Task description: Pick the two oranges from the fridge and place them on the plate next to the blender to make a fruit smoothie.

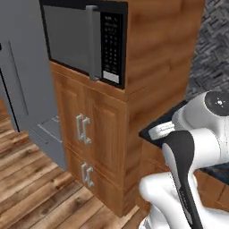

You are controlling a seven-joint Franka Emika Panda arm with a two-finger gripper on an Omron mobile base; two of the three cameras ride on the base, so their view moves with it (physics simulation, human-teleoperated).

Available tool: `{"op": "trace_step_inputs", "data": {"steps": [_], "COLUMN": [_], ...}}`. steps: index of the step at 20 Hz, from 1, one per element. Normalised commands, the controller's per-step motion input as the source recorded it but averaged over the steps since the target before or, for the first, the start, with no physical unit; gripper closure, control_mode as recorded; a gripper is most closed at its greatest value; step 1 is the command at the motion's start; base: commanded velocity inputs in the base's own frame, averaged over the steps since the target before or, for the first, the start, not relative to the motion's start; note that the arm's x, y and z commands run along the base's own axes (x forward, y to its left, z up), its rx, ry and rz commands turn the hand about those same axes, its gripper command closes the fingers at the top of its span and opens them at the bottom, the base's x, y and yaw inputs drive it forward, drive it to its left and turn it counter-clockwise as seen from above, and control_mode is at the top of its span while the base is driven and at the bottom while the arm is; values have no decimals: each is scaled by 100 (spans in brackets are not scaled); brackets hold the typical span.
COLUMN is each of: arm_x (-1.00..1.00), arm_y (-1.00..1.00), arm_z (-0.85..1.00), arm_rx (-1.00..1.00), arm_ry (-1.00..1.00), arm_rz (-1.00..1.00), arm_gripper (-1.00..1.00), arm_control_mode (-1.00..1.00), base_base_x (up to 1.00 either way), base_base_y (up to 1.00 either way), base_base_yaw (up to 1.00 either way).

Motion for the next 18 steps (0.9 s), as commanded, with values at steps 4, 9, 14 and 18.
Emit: {"op": "trace_step_inputs", "data": {"steps": [4, 9, 14, 18], "arm_x": [0, 0, 0, 0], "arm_y": [0, 0, 0, 0], "arm_z": [0, 0, 0, 0], "arm_rx": [0, 0, 0, 0], "arm_ry": [0, 0, 0, 0], "arm_rz": [0, 0, 0, 0], "arm_gripper": [-100, -100, -100, -100], "arm_control_mode": [100, 100, 100, 100], "base_base_x": [-28, 9, 97, 100], "base_base_y": [75, 100, 75, -1], "base_base_yaw": [94, 63, 33, 22]}}
